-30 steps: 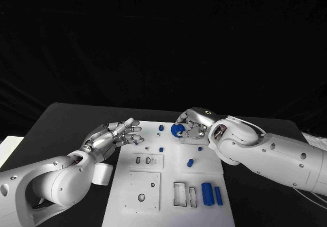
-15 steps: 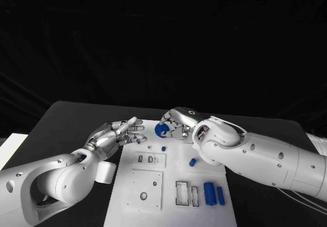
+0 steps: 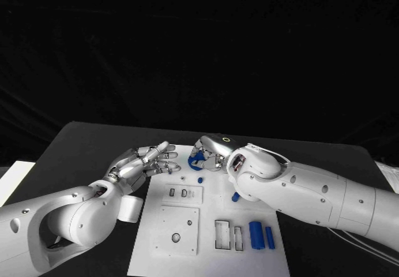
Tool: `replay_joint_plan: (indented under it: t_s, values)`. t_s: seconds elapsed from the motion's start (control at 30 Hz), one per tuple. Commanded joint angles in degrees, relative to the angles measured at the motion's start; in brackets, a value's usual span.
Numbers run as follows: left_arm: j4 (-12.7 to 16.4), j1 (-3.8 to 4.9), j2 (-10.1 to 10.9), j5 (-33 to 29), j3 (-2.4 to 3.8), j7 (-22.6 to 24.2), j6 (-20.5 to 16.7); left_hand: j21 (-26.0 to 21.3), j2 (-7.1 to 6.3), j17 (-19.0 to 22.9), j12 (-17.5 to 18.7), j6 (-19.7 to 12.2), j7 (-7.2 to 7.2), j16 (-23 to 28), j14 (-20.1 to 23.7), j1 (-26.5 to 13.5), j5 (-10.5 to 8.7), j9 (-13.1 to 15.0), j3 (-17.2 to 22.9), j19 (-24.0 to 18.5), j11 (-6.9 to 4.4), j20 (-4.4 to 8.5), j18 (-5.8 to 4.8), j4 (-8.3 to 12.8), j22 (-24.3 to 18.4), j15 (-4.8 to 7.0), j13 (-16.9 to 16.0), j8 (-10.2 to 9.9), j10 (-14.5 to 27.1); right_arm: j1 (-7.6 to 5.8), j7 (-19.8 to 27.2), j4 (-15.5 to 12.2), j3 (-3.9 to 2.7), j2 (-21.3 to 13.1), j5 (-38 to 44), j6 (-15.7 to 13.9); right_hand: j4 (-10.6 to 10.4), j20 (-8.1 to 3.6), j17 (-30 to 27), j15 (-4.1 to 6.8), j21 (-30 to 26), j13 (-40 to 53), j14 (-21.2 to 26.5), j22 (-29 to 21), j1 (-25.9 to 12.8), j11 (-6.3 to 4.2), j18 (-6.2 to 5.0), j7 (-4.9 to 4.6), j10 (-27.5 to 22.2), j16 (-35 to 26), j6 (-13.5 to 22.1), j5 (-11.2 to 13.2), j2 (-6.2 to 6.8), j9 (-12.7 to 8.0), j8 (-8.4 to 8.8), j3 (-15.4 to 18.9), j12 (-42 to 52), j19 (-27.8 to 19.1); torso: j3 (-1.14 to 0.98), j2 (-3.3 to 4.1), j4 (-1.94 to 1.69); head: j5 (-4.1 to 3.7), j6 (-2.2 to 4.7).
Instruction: Assemble the parts on the task board
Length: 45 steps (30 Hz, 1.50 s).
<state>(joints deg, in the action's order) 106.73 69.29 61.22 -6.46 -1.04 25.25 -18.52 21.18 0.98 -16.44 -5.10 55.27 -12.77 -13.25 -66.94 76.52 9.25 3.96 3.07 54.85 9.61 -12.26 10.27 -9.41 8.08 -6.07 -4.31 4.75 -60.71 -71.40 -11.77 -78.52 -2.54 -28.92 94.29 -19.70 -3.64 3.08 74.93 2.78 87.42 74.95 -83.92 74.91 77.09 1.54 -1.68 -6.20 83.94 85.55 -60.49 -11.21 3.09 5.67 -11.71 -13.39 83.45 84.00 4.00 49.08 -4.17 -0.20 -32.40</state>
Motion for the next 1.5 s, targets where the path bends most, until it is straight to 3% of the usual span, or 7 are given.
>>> replay_joint_plan:
  t_s: [0.03,0.13,0.3,0.5,1.0,1.23,1.5]
  values:
    - [0.07,0.06,-0.11,-0.03,0.03,0.33,1.26,-0.38,0.00,-0.05,0.30,-0.07,-0.32,0.38,0.34,0.41,-0.06,-0.03,0.00,-0.47,-0.06,0.03,0.11,0.23,-0.09,0.04,0.05,-0.31,0.31,0.14,-0.99,0.31,0.16,0.01,1.00,2.17,0.22,-0.15,5.10,0.10,0.13,9.84,-4.20,9.55,-0.35,-0.12,0.54,-0.16,2.23,0.01,0.55,0.37,0.68,-0.34,0.41,-0.05,-0.37,4.26,-0.03,0.01,0.08,-0.01,-0.01]
    - [0.08,0.06,-0.08,-0.03,0.03,0.31,1.26,-0.38,0.00,-0.05,0.30,-0.07,-0.32,0.38,0.34,0.41,-0.06,-0.03,0.00,-0.47,-0.06,0.03,0.11,0.23,-0.09,0.04,0.05,-0.31,0.31,0.15,-1.10,0.38,0.19,0.01,1.07,2.34,-0.05,-0.04,5.11,-0.07,0.09,9.73,-4.20,9.48,-1.20,0.11,0.53,-0.42,2.11,0.00,1.12,1.32,1.21,-0.51,0.94,0.18,-0.59,4.23,-0.03,-0.01,0.03,-0.07,-0.01]
    - [0.11,0.06,-0.03,-0.03,0.03,0.26,1.26,-0.38,0.00,-0.05,0.30,-0.07,-0.32,0.38,0.34,0.41,-0.06,-0.03,0.00,-0.47,-0.06,0.03,0.11,0.23,-0.09,0.04,0.05,-0.31,0.31,0.15,-1.15,0.56,0.22,0.02,1.00,2.38,-2.04,0.79,5.35,-1.07,0.04,8.80,-4.23,9.41,-4.67,1.34,0.52,-1.72,1.28,0.07,5.44,7.91,3.14,-1.60,4.03,2.76,-2.04,4.19,0.00,0.01,0.00,-0.14,0.06]
    - [0.12,0.06,0.00,-0.03,0.03,0.22,1.25,-0.43,0.02,-0.08,0.34,-0.08,-0.33,0.46,0.42,0.39,-0.06,-0.02,-0.01,-0.53,-0.04,0.01,0.11,0.27,-0.12,0.01,0.05,-0.35,0.33,0.15,-0.96,0.64,0.25,-0.05,0.64,2.37,-5.80,1.66,5.75,-1.94,0.06,8.08,-4.27,9.47,-5.86,2.24,0.52,-2.71,0.48,0.23,7.66,8.26,4.51,-1.70,6.60,7.03,-3.26,4.17,0.01,0.01,-0.01,-0.22,0.06]
    - [0.12,0.06,0.14,-0.03,0.03,0.16,1.28,-0.46,0.03,-0.09,0.38,-0.11,-0.35,0.53,0.50,0.35,-0.07,-0.03,-0.02,-0.59,-0.03,-0.01,0.10,0.28,-0.15,-0.01,0.06,-0.39,0.36,0.93,0.92,-1.66,0.20,-2.99,-1.78,-1.37,-10.55,1.86,6.28,-1.97,0.27,8.68,-4.35,9.91,-5.30,2.18,0.59,-2.52,0.89,0.44,6.01,7.49,2.33,-1.15,7.38,9.20,-2.59,4.30,-0.06,-0.01,0.01,-0.20,0.15]
    - [0.27,0.06,0.45,-0.03,0.03,0.14,1.19,-0.46,0.03,-0.09,0.38,-0.11,-0.35,0.53,0.50,0.35,-0.07,-0.03,-0.02,-0.59,-0.03,-0.01,0.10,0.28,-0.15,-0.01,0.06,-0.39,0.36,1.11,1.98,-2.00,0.14,-4.57,-5.15,1.87,-12.66,1.87,6.59,-2.03,0.36,8.98,-4.41,10.10,-7.59,2.28,0.63,-2.68,1.10,0.57,6.24,6.05,1.22,-1.26,7.99,10.97,-2.26,4.35,-0.05,0.04,0.18,-0.17,0.29]
    - [0.25,0.06,0.37,-0.03,0.03,0.16,1.21,-0.46,0.03,-0.09,0.38,-0.11,-0.35,0.53,0.50,0.35,-0.07,-0.03,-0.02,-0.59,-0.03,-0.01,0.10,0.28,-0.15,-0.01,0.06,-0.39,0.36,1.15,1.67,-1.42,0.15,-4.39,-6.13,4.81,-12.85,1.96,6.78,-2.13,0.38,9.13,-4.44,10.15,-8.44,2.41,0.64,-2.80,1.20,0.65,6.61,5.02,0.53,-1.39,8.09,12.07,-2.08,4.37,0.01,-0.01,-0.06,-0.40,0.07]
